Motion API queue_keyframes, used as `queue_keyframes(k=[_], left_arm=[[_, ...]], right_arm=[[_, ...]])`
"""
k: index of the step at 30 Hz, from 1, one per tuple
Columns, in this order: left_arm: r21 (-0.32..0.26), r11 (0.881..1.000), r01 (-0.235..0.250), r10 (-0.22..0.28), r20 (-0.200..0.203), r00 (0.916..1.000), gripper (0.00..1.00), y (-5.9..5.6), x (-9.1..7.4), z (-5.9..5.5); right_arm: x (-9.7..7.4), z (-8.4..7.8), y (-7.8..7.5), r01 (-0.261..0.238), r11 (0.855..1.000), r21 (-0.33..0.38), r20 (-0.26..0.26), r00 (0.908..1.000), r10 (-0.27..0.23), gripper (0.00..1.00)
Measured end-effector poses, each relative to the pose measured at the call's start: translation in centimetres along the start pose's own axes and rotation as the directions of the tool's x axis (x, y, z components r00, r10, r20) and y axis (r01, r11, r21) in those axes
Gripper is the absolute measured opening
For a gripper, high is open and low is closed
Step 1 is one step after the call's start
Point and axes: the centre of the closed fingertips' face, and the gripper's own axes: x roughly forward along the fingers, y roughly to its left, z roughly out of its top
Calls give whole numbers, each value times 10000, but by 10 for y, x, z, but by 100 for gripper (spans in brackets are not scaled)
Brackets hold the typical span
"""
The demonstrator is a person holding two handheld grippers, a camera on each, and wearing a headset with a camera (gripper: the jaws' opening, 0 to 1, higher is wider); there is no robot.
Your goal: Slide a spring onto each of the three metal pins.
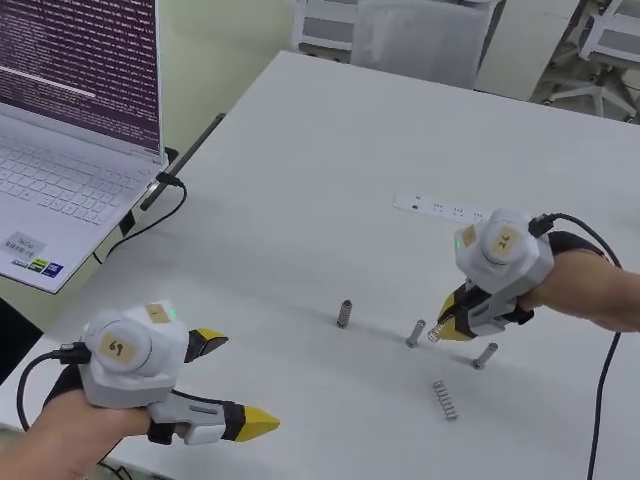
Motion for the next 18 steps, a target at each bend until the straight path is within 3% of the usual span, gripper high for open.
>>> queue_keyframes(k=[18], left_arm=[[-182, 9997, -162, 164, 104, 9998, 75, 6, -2, 2]], right_arm=[[9, 1, -21, -67, 10000, -30, -123, 9999, 66, 8]])
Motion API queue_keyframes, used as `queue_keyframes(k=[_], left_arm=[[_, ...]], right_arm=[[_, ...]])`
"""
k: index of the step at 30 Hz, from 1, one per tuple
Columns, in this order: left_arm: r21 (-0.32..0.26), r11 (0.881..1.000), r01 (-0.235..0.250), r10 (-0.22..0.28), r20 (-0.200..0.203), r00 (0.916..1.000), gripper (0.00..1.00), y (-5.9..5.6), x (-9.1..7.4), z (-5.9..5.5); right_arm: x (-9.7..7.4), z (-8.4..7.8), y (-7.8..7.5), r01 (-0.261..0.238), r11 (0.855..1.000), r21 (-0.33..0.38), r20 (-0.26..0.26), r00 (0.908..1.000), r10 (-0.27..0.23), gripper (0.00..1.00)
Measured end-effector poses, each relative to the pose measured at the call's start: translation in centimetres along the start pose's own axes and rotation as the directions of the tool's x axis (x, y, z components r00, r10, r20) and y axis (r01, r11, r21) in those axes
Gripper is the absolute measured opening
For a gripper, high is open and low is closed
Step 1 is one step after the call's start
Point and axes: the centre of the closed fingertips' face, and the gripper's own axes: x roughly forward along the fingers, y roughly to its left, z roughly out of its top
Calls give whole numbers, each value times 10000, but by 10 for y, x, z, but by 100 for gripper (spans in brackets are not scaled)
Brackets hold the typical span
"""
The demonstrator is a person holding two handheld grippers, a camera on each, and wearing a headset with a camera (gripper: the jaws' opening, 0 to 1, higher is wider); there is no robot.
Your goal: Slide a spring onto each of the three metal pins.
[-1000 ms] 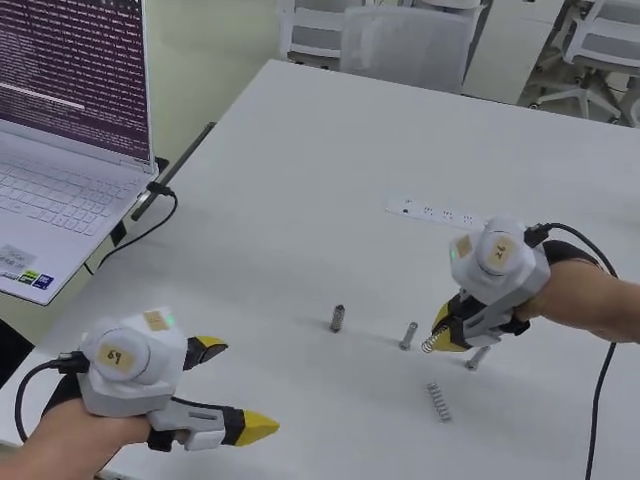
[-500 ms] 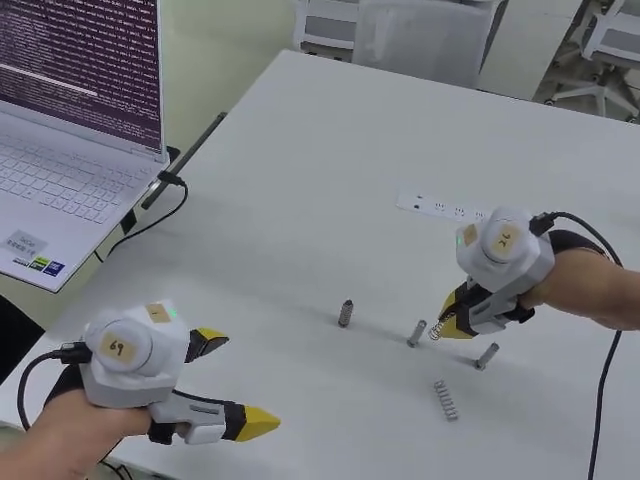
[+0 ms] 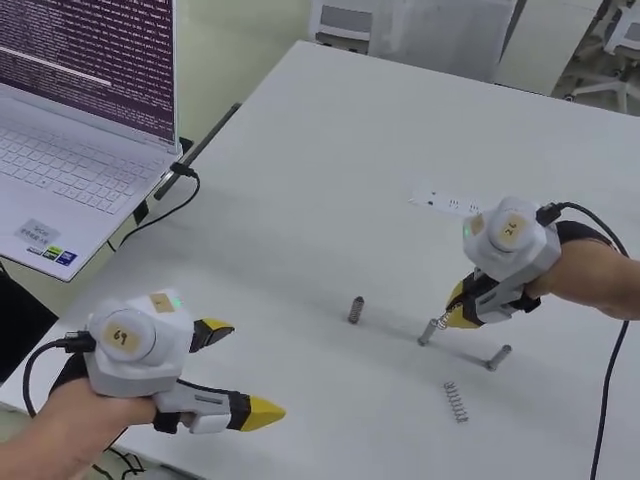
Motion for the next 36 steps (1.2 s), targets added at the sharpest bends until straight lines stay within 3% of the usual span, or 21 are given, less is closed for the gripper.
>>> queue_keyframes(k=[21, 36], left_arm=[[-249, 9996, -160, 160, -14, 9999, 75, 6, -3, -3], [-354, 9990, -259, 255, -104, 9996, 74, 10, -5, -5]], right_arm=[[16, -4, -13, -93, 9999, -121, -286, 9996, 90, 8], [26, -4, -11, -245, 9991, -335, -585, 9980, 225, 8]])
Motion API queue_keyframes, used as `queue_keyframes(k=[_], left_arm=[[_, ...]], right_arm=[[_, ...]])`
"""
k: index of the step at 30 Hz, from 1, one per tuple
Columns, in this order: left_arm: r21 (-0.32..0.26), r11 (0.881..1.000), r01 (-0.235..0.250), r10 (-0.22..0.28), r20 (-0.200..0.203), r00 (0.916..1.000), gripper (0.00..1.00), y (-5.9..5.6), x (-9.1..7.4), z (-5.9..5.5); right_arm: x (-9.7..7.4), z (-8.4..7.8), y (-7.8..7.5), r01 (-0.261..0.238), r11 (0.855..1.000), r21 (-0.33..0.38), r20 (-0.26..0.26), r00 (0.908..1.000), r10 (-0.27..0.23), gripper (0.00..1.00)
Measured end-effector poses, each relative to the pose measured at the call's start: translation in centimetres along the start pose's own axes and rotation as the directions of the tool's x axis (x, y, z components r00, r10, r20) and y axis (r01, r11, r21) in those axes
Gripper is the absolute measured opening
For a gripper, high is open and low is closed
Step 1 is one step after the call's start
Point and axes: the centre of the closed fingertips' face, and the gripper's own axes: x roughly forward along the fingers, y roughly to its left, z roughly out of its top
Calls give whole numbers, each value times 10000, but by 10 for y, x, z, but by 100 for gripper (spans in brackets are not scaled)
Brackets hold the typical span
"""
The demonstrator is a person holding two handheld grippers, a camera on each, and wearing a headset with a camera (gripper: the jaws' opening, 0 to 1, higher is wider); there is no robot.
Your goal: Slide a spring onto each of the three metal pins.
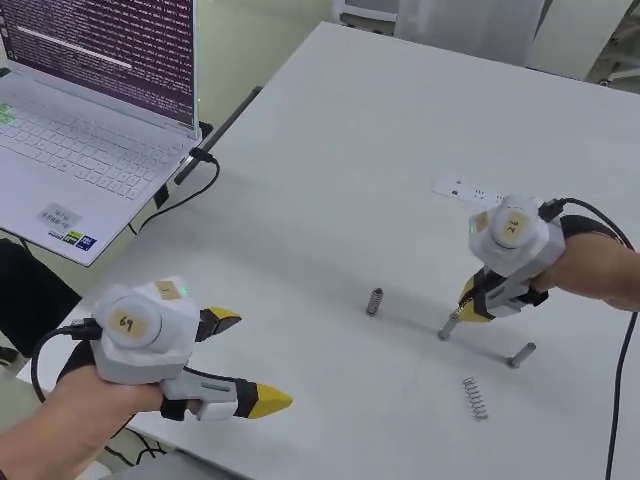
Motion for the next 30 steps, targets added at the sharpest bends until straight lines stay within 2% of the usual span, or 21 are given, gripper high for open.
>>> queue_keyframes(k=[8, 13, 15, 30], left_arm=[[2, 10000, -15, 15, -23, 10000, 75, 2, 0, -1], [-37, 10000, -24, 23, -50, 10000, 75, 1, 0, -2], [-46, 10000, -33, 33, -64, 10000, 75, 2, 0, -3], [-134, 9998, -117, 115, -115, 9999, 74, 5, -2, -4]], right_arm=[[10, -3, -1, -35, 9998, -176, -180, 9998, 32, 8], [14, -5, -4, -102, 9999, 75, -148, 9998, 103, 9], [16, -7, -2, -138, 9999, -62, -318, 9994, 136, 9], [35, -8, -4, -226, 9994, -269, -556, 9982, 211, 9]])
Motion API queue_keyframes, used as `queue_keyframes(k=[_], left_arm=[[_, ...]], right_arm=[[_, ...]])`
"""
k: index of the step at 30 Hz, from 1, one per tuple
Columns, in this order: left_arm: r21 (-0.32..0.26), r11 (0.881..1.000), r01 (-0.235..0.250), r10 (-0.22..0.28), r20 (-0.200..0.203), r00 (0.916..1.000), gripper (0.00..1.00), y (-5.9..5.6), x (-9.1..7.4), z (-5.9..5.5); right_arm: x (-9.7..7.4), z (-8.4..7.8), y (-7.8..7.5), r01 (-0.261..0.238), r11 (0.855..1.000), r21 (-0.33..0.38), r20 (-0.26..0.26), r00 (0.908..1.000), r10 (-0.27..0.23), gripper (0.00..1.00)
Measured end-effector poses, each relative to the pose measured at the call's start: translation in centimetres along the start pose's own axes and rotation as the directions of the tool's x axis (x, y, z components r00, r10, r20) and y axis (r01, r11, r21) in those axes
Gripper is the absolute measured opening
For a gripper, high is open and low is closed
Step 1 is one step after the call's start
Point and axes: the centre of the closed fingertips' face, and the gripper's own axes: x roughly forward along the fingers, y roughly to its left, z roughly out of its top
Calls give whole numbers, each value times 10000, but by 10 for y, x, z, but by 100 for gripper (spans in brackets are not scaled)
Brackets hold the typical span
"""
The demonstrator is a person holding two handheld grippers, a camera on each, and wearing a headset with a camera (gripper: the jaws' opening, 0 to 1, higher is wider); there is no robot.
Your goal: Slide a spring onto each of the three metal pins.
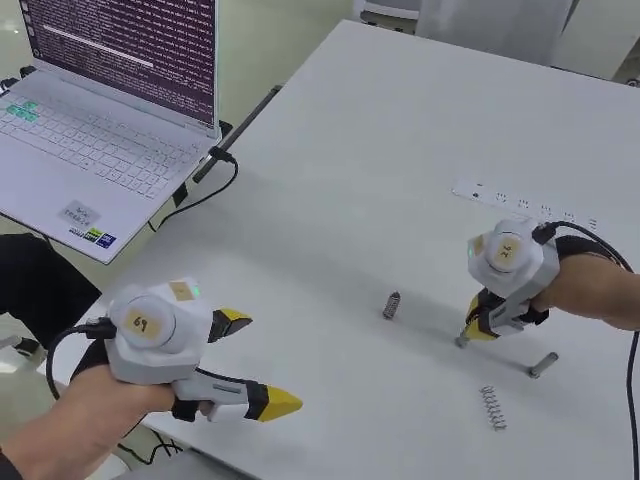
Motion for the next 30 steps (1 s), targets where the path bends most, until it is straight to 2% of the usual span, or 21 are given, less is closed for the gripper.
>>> queue_keyframes(k=[16, 30], left_arm=[[-76, 9999, -94, 94, -52, 9999, 74, 4, -3, -2], [6, 10000, 7, -7, 1, 10000, 74, 0, -1, 1]], right_arm=[[11, -4, 1, 33, 9998, 219, -93, 10000, -31, 9], [-4, -2, -2, 229, 9978, 623, 237, 9994, -245, 15]])
